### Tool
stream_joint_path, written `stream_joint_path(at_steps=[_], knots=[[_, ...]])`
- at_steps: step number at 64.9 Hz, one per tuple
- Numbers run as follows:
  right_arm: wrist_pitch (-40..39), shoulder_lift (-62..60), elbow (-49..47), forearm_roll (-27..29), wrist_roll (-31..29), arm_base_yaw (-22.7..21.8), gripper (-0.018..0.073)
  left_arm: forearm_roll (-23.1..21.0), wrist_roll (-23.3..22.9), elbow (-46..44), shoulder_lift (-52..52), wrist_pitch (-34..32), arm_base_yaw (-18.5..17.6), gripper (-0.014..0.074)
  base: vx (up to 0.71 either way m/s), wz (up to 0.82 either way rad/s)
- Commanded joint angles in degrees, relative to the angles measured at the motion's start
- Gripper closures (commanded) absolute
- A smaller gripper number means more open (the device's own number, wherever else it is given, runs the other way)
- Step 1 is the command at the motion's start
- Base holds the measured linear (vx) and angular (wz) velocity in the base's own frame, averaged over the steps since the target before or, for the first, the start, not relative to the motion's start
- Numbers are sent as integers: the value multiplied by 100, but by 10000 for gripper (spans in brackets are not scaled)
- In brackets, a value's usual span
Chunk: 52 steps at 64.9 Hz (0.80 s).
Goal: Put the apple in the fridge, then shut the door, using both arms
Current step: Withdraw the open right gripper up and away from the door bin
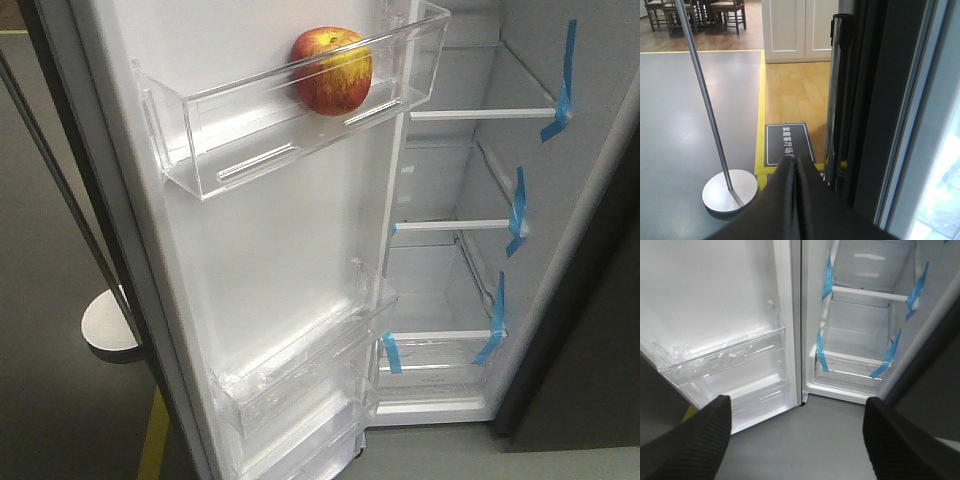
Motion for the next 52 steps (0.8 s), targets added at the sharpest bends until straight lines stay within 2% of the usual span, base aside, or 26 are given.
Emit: stream_joint_path(at_steps=[1,14,52], knots=[[-500,-380,307,-75,219,-38,39,-29,-54,117,-79,-406,-19,602,0,0],[-661,-771,828,-305,325,-38,39,-29,-54,117,-79,-406,-19,602,0,0],[-450,-771,842,-409,325,-38,39,-23,-54,117,-79,-407,-19,602,0,0]])
